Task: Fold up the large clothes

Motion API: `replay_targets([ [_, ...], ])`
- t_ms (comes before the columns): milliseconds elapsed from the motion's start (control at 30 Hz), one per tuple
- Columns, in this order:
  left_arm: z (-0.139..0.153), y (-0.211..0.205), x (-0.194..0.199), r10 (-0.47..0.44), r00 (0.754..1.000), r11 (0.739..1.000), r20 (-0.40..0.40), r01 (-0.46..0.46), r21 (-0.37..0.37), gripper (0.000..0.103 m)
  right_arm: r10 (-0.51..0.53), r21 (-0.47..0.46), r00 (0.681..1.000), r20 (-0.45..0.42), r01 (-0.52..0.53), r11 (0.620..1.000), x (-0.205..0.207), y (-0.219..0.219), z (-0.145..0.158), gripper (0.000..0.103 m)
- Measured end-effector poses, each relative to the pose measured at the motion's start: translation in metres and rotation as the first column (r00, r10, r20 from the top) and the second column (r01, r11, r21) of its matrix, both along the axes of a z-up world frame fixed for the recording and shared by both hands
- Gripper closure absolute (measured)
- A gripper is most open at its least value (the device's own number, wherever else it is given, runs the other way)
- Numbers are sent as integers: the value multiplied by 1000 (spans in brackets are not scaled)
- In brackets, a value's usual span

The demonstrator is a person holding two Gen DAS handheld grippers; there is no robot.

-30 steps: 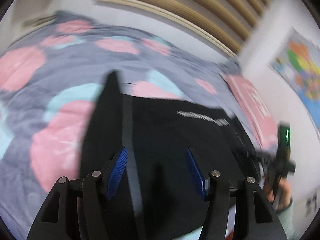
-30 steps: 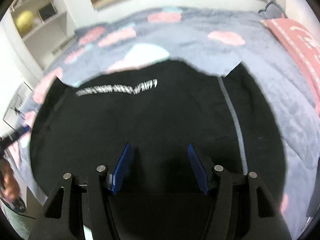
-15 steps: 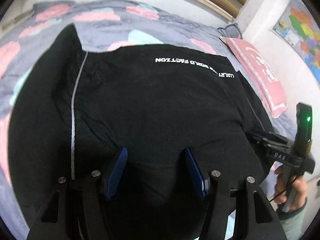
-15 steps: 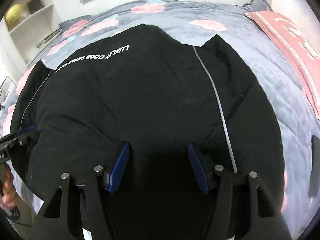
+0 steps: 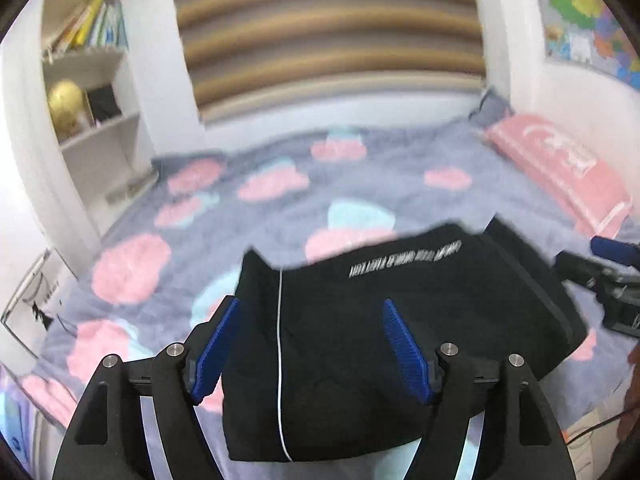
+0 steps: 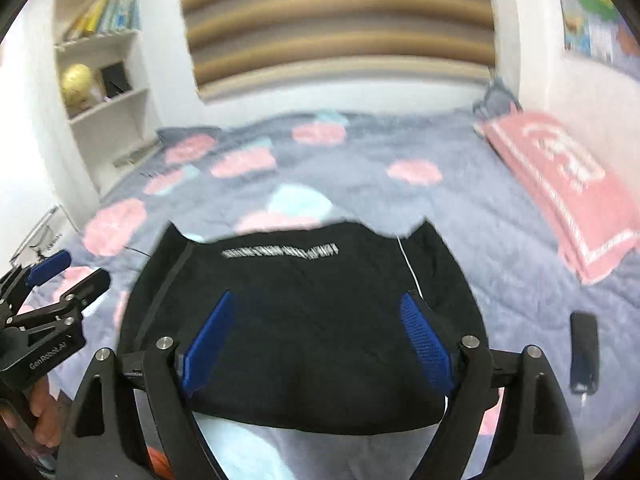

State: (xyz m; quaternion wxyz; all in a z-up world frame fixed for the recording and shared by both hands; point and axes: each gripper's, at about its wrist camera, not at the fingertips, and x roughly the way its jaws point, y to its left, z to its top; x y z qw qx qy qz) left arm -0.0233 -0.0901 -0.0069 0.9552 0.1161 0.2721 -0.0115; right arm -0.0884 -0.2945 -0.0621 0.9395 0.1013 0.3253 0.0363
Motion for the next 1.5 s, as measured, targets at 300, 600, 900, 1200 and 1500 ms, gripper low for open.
replay_targets([
  [300, 63, 0, -48, -69, 992, 995, 104, 76, -68, 26, -13, -114, 989, 147, 30, 993, -37, 20, 70, 7],
  [600, 22, -7, -49, -79, 997, 993, 17, 80, -90, 25, -30, -101, 1000, -3, 30, 994, -21, 22, 14, 6],
  [900, -10, 4, -25, -10, 997, 995, -74, 3, -96, 25, -52, -81, 992, -111, 43, 996, -4, 21, -28, 6],
  [1200, -21, 7, -16, -14, 994, 994, -111, 1, -112, 25, -49, -88, 990, -131, 38, 995, 3, 24, -33, 6],
  [1500, -25, 10, -11, -12, 992, 992, -129, -4, -124, 25, -40, -105, 988, -147, 25, 994, 7, 26, -36, 6],
])
